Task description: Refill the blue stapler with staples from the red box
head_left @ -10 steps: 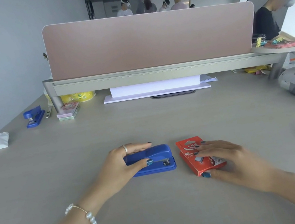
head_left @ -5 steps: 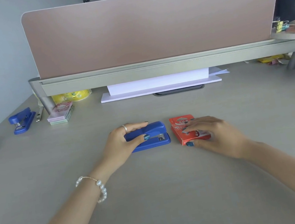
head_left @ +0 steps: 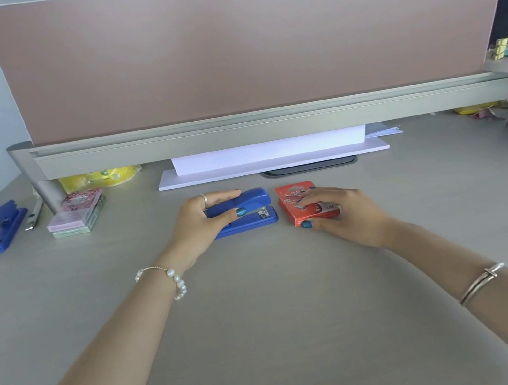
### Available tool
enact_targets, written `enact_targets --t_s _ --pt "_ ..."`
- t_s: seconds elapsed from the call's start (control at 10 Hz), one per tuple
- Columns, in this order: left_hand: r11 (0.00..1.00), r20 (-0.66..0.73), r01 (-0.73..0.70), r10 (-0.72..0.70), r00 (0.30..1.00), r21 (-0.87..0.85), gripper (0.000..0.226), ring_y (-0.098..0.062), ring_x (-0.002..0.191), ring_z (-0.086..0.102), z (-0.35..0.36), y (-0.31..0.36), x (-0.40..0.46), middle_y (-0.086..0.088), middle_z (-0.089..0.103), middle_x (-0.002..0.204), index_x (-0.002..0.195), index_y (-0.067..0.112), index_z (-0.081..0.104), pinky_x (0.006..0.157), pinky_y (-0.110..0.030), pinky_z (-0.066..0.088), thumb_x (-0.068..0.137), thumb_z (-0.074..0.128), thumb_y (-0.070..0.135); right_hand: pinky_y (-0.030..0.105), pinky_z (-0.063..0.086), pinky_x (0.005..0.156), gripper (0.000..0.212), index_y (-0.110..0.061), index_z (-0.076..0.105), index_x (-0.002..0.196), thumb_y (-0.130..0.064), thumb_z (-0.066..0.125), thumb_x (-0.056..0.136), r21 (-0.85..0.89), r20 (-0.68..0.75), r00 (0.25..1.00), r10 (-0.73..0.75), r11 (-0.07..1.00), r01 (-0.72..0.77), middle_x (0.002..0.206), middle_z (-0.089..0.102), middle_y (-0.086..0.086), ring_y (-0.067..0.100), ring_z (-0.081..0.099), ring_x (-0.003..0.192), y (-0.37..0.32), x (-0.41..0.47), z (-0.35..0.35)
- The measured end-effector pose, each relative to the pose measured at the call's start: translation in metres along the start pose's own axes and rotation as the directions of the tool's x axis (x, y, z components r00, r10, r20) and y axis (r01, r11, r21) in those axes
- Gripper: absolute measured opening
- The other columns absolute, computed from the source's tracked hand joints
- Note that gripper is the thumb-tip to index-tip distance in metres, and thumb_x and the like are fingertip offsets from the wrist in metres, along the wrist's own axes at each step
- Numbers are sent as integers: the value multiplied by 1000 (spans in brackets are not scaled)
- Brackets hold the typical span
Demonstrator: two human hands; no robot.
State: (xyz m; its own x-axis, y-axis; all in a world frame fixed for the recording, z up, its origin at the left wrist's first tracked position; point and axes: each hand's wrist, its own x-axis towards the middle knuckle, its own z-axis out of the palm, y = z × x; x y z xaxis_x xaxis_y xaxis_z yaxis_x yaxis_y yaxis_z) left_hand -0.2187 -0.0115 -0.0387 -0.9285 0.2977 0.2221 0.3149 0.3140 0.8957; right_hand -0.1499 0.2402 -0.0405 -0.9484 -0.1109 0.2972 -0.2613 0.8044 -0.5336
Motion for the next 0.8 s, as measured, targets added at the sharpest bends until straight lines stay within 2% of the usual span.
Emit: enact_targets --t_s 0.1,0.2,0.3,0.4,0.5,0.7,0.8 --pt "1000 9 -7 7 1000 6 29 -1 85 65 -2 -2 4 15 70 108 99 37 69 88 -20 46 77 74 19 24 43 91 35 -26 63 111 -20 71 77 0 -9 1000 7 1000 -7 127 59 -5 14 58 111 2 1 2" --pt "1000 24 -17 16 1000 22 29 2 86 64 -3 -1 6 18 69 108 97 38 68 89 -19 46 77 74 19 29 46 93 35 -28 62 110 -22 71 77 8 -13 1000 14 1000 -14 127 60 -5 14 58 111 2 0 3" --pt "999 23 -25 24 999 41 29 15 90 61 -3 1 6 21 68 103 95 40 67 84 -10 44 77 74 18 24 44 92 35 -28 63 110 -22 71 76 20 -14 1000 22 1000 -22 126 60 -5 12 58 108 1 1 3" --pt "998 12 -22 22 1000 61 28 13 94 60 -3 2 4 19 69 103 94 41 67 87 -12 43 76 75 20 20 40 86 35 -27 62 109 -23 72 76 27 2 999 45 999 -45 123 61 -5 11 58 106 -3 1 1" --pt "997 -10 -12 13 1000 71 29 1 100 62 -2 3 3 13 70 108 101 35 69 93 -19 42 75 76 22 20 39 86 35 -27 62 109 -25 72 75 29 13 998 66 997 -66 123 61 -4 14 57 108 -7 1 0" --pt "994 -3 9 -9 1000 113 38 -5 106 60 0 12 -6 11 68 114 109 29 67 98 -25 44 73 77 23 23 36 94 37 -25 62 109 -26 73 74 13 32 997 71 997 -71 128 57 -1 17 50 118 -13 -3 -2" --pt "992 -73 -11 20 997 125 37 -3 112 54 -3 22 -12 13 64 118 110 30 65 100 -24 39 74 75 28 25 33 99 37 -27 62 109 -28 73 73 57 -79 992 97 994 -92 123 58 -6 15 44 123 -19 -10 -10"
